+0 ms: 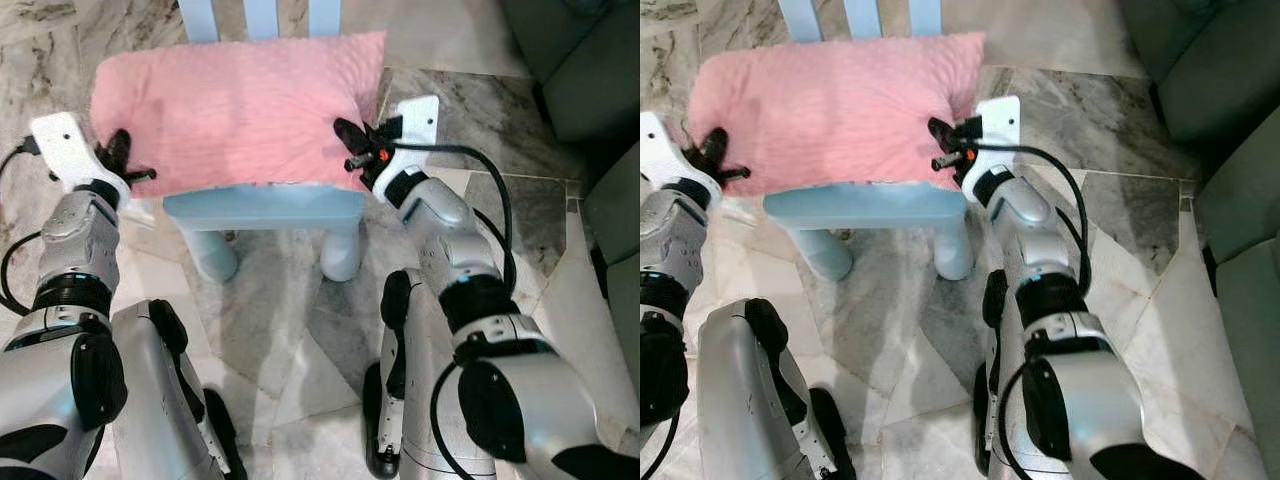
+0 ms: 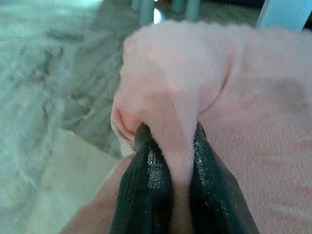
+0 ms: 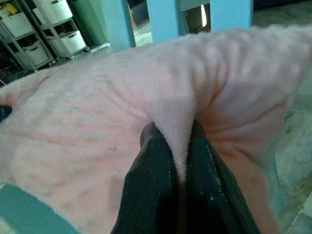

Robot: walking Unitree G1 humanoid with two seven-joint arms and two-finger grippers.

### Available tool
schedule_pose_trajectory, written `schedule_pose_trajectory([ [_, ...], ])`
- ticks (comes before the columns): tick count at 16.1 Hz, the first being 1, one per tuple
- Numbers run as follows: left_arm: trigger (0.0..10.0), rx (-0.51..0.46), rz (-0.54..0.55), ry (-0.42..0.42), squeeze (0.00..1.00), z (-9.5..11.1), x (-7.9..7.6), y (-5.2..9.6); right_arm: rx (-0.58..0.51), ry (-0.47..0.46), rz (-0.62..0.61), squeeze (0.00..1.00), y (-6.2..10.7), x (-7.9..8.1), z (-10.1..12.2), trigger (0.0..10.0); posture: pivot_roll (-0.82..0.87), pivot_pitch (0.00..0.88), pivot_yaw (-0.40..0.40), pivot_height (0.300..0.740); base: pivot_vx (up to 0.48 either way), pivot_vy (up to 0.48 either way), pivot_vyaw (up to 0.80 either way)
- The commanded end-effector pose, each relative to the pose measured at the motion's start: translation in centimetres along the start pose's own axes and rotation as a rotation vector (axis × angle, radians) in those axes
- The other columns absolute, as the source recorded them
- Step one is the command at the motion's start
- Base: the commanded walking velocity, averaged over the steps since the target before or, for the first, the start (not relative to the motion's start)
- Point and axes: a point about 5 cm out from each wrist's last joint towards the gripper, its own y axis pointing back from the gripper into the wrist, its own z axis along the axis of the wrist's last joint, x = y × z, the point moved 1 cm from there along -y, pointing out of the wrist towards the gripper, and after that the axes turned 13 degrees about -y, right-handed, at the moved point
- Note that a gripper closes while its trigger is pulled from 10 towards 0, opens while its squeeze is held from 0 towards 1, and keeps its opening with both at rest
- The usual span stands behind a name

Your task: Move the pillow to the sofa

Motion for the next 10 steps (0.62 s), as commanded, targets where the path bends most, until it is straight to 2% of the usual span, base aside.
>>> schedule_pose_trajectory([
  [1, 0.0, -0.027, 0.074, -0.041, 0.00, 0.8, 2.4, 0.2, -0.041, 0.034, -0.007, 0.00, 0.6, -0.7, 1.2, 0.0, -0.07, 0.268, -0.024, 0.366, 0.000, 0.000, 0.00],
  [3, 0.0, -0.032, 0.014, -0.070, 0.00, 1.1, 1.3, -0.1, -0.034, 0.074, 0.010, 0.00, 1.3, -0.9, 1.4, 0.0, -0.07, 0.205, -0.019, 0.366, 0.000, 0.000, 0.00],
  [4, 0.0, -0.020, -0.006, -0.050, 0.00, 0.7, 0.8, 0.0, -0.033, 0.085, 0.018, 0.00, 1.6, -0.9, 1.5, 0.0, -0.07, 0.179, -0.015, 0.366, 0.000, 0.000, 0.00],
  [5, 0.0, -0.022, -0.060, -0.042, 0.00, -0.4, -0.6, 0.5, -0.028, 0.119, 0.031, 0.00, 2.5, -0.7, 1.2, 0.0, -0.06, 0.116, -0.011, 0.366, 0.000, 0.000, 0.00],
  [7, 0.0, 0.002, -0.106, -0.035, 0.00, -2.2, -2.4, 1.3, -0.015, 0.132, -0.003, 0.00, 3.3, -1.3, 0.3, 0.0, -0.07, 0.057, -0.008, 0.366, 0.000, 0.000, 0.00],
  [9, 0.0, 0.027, -0.107, -0.011, 0.00, -3.8, -3.3, 2.4, -0.010, 0.130, -0.068, 0.00, 4.5, -1.8, -0.7, 0.0, -0.07, 0.000, -0.004, 0.366, 0.000, 0.000, 0.00],
  [10, 0.0, 0.032, -0.105, -0.001, 0.00, -4.3, -3.5, 3.0, -0.008, 0.130, -0.089, 0.00, 5.1, -1.9, -1.2, 0.0, -0.07, 0.000, -0.004, 0.366, 0.000, 0.000, 0.00],
])
